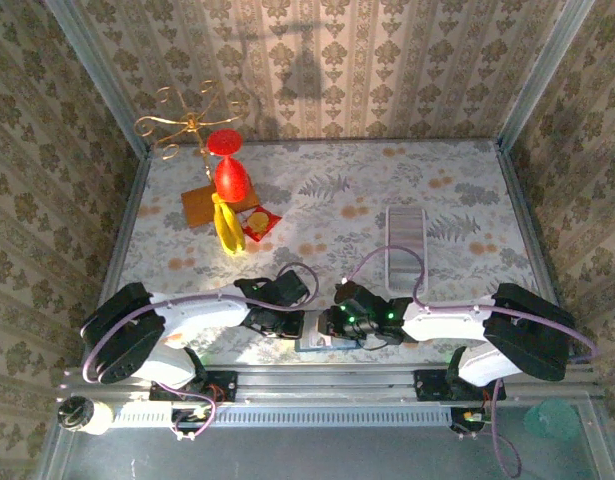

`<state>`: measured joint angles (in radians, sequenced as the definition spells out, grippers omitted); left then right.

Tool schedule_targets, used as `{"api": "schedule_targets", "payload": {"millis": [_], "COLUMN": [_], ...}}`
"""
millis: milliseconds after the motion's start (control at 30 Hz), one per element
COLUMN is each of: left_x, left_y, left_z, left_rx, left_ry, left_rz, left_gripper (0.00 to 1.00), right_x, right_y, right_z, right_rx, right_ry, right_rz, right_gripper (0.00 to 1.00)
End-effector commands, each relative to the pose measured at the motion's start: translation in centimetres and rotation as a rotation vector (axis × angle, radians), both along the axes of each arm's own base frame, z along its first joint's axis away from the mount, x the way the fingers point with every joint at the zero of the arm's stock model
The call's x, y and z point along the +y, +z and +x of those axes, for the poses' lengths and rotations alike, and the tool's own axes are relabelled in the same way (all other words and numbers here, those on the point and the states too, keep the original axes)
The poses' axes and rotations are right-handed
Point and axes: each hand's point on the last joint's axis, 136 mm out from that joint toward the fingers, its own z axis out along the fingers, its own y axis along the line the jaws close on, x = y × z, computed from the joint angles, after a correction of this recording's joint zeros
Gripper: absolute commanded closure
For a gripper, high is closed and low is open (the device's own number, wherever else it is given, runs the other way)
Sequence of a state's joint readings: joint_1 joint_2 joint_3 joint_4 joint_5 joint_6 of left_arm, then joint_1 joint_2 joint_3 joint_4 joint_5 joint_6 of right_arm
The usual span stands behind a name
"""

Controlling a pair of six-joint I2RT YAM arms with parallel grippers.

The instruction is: Put the credit cards into the card holder

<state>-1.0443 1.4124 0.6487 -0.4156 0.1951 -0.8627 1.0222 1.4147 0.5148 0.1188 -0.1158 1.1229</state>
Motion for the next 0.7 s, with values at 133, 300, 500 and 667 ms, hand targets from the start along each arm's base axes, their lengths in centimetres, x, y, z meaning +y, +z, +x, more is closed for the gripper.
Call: {"api": "schedule_targets", "payload": {"millis": [133, 300, 500, 667], "left_x": [1.6, 1.3, 0.9, 0.9], "left_y": [-1.6, -1.5, -1.4, -1.2], "left_z": [-1.5, -1.5, -1.5, -1.4], "left_rx": [0.069, 0.074, 0.076, 0.074], "left_ry": [0.000, 0.001, 0.000, 0.007], "left_rz": [0.035, 0.008, -0.020, -0.031], "left_gripper": [0.90, 0.90, 0.91, 0.92], "right_x": [-1.1, 0.4, 2.0, 2.0], "right_y": [-0.3, -0.4, 0.0, 0.1], "right_z": [-0.5, -0.5, -0.3, -0.5], "right_rx": [0.010, 0.028, 0.029, 0.035], "right_ry": [0.024, 0.065, 0.096, 0.107], "right_rz": [-0.097, -0.088, -0.071, -0.074], "right_gripper": [0.72, 0.85, 0.89, 0.88]}}
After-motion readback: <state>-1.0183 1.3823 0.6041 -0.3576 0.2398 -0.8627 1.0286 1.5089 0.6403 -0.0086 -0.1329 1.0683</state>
